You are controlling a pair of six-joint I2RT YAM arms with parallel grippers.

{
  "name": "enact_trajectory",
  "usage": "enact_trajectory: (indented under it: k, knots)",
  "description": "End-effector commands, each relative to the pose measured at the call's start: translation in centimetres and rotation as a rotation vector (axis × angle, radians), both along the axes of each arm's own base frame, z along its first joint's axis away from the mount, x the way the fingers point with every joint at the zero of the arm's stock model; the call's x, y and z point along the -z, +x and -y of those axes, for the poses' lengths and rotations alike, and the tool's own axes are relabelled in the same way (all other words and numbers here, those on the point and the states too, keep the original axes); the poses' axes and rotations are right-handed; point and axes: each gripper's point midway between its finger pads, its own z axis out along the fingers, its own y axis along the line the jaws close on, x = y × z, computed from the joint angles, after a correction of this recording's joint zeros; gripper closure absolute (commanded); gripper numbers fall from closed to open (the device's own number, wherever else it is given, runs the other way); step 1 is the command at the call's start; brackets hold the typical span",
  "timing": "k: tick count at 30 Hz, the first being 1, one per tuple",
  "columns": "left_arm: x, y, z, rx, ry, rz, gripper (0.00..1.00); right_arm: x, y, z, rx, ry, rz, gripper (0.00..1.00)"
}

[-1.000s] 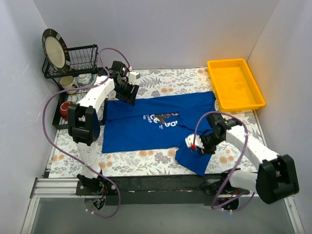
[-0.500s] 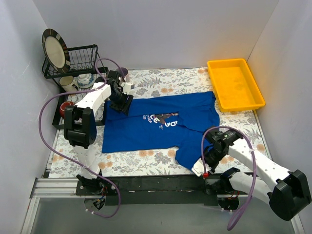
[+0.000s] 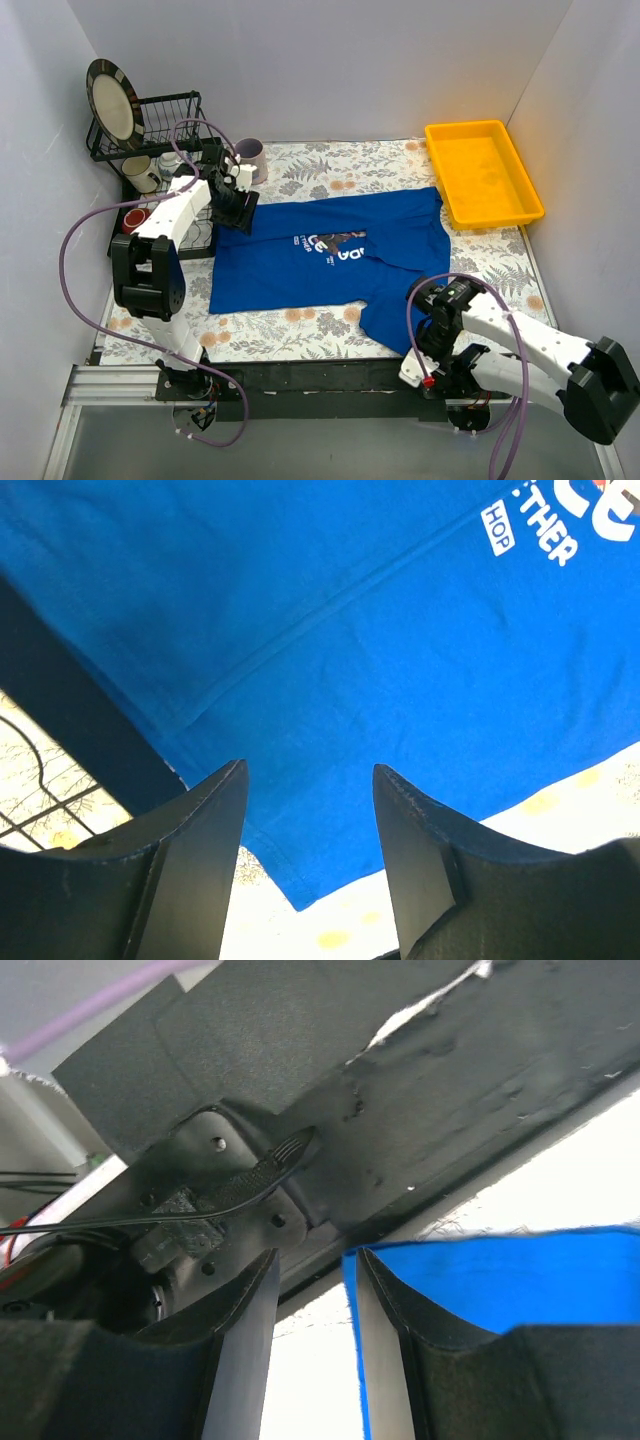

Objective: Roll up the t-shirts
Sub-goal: Fold the T-shirt at the center of the board.

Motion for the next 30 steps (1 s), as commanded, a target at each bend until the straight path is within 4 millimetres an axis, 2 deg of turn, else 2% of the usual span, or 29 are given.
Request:
enact_trajectory:
  k: [1, 8, 15, 22, 26, 30]
  knots:
    - [-1.9, 0.2, -0.5, -0.04, -0.02, 0.069, 0.47, 0.9, 1.2, 0.2, 0.035, -0.105, 0.031, 0.57]
    - [-1.6, 0.0, -1.6, -0.054, -0.013, 0.072, 0.47, 2.2, 1.4, -0.5, 0.009, -0.082, 0.097, 0.58]
    - [-0.9, 0.4, -1.5, -0.051, -0.027, 0.058, 0.47, 3.1, 1.2, -0.5, 0.026, -0.129, 0.107, 0.59]
    - [-0.5, 1.1, -1.6, -0.05, -0.03, 0.055, 0.47, 4.0, 2.1, -0.8, 0.05, -0.114, 0.169, 0.63]
    - [-0.5, 1.4, -2.0, -0.053, -0.028, 0.06, 0.47, 4.5, 3.4, -1.1, 0.066, -0.07, 0.257, 0.68]
    - [-0.4, 1.6, -2.1, -0.055, -0.036, 0.058, 0.47, 4.5, 4.2, -1.2, 0.072, -0.033, 0.322, 0.67]
